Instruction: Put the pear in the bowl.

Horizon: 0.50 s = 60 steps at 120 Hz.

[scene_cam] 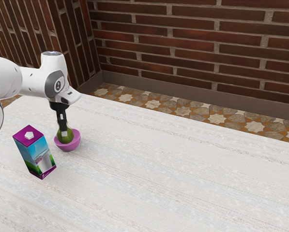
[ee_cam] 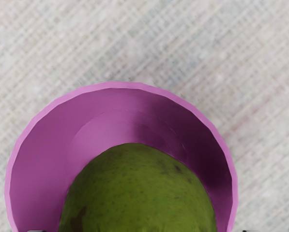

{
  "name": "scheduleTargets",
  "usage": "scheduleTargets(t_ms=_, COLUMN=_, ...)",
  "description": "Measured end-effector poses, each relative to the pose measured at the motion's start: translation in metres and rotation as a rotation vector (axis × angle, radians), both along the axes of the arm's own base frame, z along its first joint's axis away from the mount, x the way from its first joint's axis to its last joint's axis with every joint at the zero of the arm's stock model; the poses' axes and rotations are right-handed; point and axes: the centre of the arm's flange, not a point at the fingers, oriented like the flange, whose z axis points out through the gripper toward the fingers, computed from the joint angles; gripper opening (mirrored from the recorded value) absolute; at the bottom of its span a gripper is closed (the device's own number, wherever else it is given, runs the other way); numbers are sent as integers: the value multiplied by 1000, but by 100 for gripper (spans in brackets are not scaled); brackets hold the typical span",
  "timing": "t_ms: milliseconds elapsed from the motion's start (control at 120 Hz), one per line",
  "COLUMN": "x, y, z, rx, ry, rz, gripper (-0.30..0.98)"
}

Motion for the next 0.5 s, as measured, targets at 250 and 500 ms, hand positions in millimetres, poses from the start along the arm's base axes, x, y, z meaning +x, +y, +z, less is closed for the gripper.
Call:
scheduleTargets(t_ms=250, x=-8, y=-19, z=55, rx=-56, ry=-69, rz=1, gripper=63)
scheduleTargets(t_ms=500, x=-50, y=-141, z=226, rx=-112, ry=-118, rz=-172, gripper=67)
